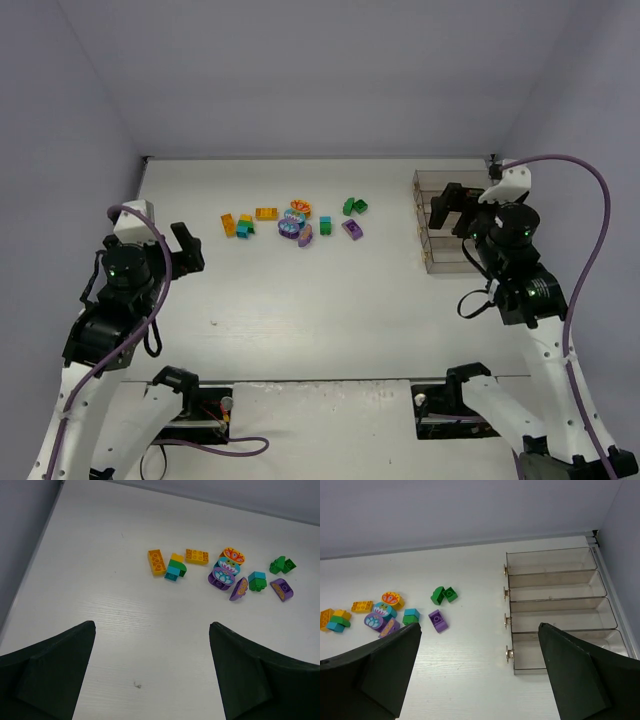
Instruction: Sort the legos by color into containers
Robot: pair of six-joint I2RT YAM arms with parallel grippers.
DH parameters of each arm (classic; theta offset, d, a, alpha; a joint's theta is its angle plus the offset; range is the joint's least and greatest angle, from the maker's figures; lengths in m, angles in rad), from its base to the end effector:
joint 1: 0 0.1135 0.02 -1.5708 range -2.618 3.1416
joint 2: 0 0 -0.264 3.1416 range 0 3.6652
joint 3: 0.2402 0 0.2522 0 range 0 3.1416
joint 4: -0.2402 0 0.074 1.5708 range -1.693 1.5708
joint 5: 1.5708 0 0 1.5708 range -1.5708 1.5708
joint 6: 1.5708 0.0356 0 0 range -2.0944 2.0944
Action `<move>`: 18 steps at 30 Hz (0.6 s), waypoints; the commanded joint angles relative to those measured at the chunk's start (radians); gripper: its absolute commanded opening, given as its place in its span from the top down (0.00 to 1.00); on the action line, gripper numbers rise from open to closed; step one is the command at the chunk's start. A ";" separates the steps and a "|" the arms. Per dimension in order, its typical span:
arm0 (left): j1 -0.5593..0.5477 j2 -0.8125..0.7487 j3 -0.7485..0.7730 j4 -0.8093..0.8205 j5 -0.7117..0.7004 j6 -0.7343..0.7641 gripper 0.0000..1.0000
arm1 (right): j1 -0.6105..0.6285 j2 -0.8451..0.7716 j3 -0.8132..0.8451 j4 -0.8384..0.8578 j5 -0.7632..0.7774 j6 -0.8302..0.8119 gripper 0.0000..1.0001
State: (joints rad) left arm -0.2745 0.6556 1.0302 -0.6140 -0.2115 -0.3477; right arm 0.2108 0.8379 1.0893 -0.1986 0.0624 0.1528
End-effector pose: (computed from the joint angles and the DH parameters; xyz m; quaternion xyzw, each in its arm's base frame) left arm 0.1199 -0.0260 0.3941 -0.0938 0.7792 -0.1090 0.6101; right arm 0.1717 0.0345 0.4345 0.0027 0.6882 0.1100 0.7171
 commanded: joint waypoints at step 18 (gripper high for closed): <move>-0.003 0.125 0.011 0.026 0.064 -0.024 0.11 | 0.157 0.843 0.248 0.060 -0.176 -0.084 0.21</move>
State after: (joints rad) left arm -0.2749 0.7746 1.0355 -0.6384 -0.1627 -0.3557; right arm 0.3168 1.6268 1.2480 -0.1757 -0.1028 0.1177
